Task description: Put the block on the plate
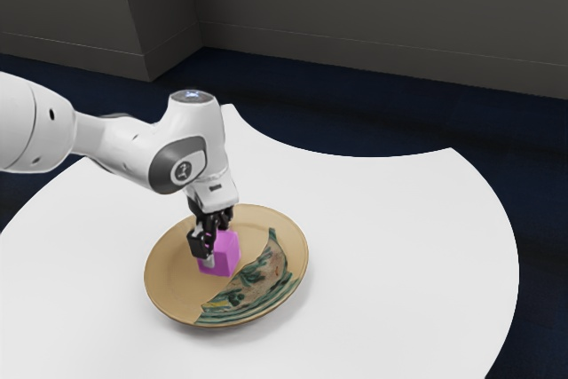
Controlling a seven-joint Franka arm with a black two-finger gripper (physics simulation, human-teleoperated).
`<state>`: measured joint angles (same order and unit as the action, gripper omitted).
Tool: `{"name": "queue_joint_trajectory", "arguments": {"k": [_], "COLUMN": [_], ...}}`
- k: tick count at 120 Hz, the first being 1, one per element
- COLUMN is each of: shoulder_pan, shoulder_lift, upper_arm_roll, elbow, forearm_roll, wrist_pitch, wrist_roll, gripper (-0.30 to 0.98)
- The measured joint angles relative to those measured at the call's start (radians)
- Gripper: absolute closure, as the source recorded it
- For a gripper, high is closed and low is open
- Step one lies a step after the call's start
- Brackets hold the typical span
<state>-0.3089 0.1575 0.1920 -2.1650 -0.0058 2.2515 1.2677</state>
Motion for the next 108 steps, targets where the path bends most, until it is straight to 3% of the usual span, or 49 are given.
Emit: {"name": "queue_joint_trajectory", "arguments": {"k": [20,58,108], "shoulder_pan": [-0.002,-0.002,0.003], "shoulder_lift": [0.007,0.000,-0.058], "upper_arm_roll": [0.000,-0.008,-0.003], "elbow": [-0.011,-0.002,0.048], "forearm_roll": [-0.001,-0.002,0.003], "wrist_pitch": [0.003,0.001,-0.042], "wrist_roll": [-0.043,-0.094,-0.145], "gripper": [0.31,0.07,0.01]}}
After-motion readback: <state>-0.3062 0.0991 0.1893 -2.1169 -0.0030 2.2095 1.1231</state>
